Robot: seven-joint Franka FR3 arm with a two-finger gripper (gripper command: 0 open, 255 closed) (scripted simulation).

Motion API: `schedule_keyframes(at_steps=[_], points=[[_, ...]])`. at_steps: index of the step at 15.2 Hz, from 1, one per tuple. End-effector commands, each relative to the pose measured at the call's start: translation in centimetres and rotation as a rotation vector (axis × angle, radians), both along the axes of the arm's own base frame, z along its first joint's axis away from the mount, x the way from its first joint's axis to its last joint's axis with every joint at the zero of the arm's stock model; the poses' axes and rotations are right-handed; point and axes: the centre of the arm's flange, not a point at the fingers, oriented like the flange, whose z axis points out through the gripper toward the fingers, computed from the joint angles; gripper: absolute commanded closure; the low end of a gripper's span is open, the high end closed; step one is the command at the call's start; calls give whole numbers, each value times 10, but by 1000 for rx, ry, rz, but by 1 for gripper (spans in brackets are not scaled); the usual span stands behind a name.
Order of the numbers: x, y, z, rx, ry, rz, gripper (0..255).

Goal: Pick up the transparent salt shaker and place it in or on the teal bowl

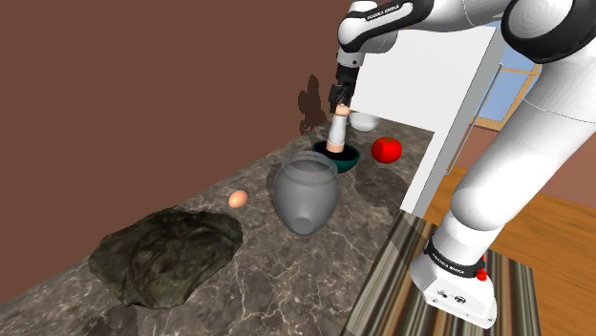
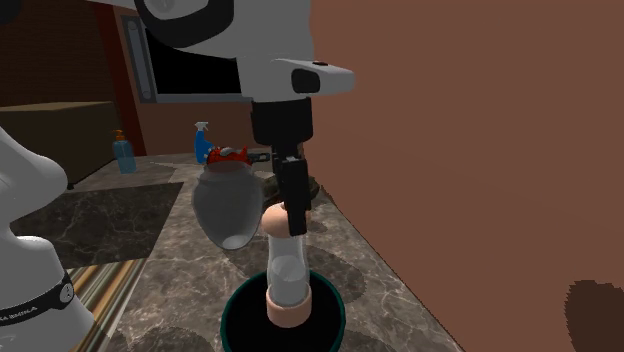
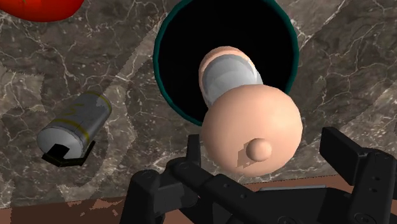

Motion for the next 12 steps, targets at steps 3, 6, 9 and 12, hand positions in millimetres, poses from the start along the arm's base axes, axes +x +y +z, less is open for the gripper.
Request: schedule_keyframes(at_steps=[3, 6, 9, 12], points=[[-3, 0, 39, 0, 0, 0, 0], [-3, 0, 50, 0, 0, 0, 0], [-3, 0, 50, 0, 0, 0, 0], [-3, 0, 50, 0, 0, 0, 0]])
